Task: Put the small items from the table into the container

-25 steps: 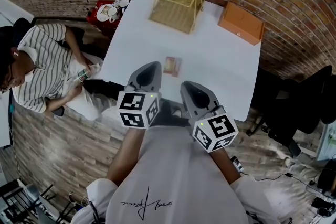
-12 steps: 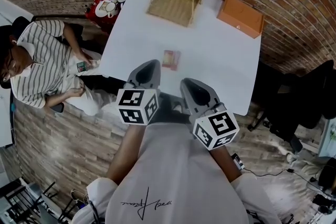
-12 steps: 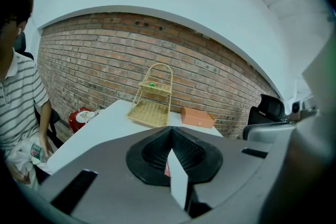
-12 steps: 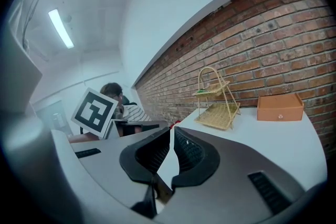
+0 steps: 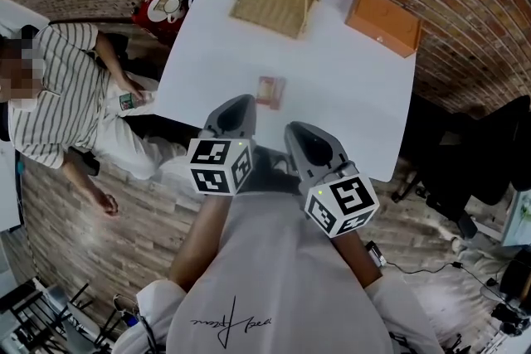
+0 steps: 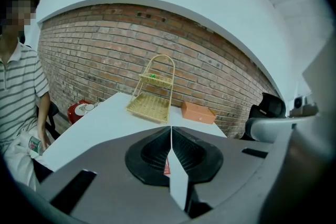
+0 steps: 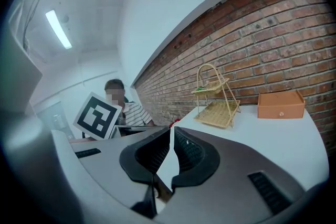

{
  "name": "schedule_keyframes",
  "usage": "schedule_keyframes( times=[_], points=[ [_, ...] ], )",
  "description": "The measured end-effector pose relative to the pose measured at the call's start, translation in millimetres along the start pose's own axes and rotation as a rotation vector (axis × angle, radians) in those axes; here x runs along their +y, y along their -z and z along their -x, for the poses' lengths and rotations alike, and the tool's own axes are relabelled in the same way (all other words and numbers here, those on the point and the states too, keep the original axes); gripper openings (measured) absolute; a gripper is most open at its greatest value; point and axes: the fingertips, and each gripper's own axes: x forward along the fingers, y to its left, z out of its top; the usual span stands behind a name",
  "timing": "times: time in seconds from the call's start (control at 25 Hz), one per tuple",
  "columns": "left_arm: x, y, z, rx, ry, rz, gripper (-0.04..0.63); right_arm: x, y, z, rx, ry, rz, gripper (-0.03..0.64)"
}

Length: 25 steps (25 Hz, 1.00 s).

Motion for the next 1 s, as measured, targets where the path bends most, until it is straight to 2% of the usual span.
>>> schedule_keyframes(
  times=[0.64,1.0],
  points=[
    [7,21,-27,0.103,0.033,0.02,0.011,-13,3,-19,0.037,0.026,-0.047,0.023],
    [10,30,-36,0.132,0.049,0.044,0.011,-17,7,-27,0.05,0.046,-0.06,0.023]
  ],
)
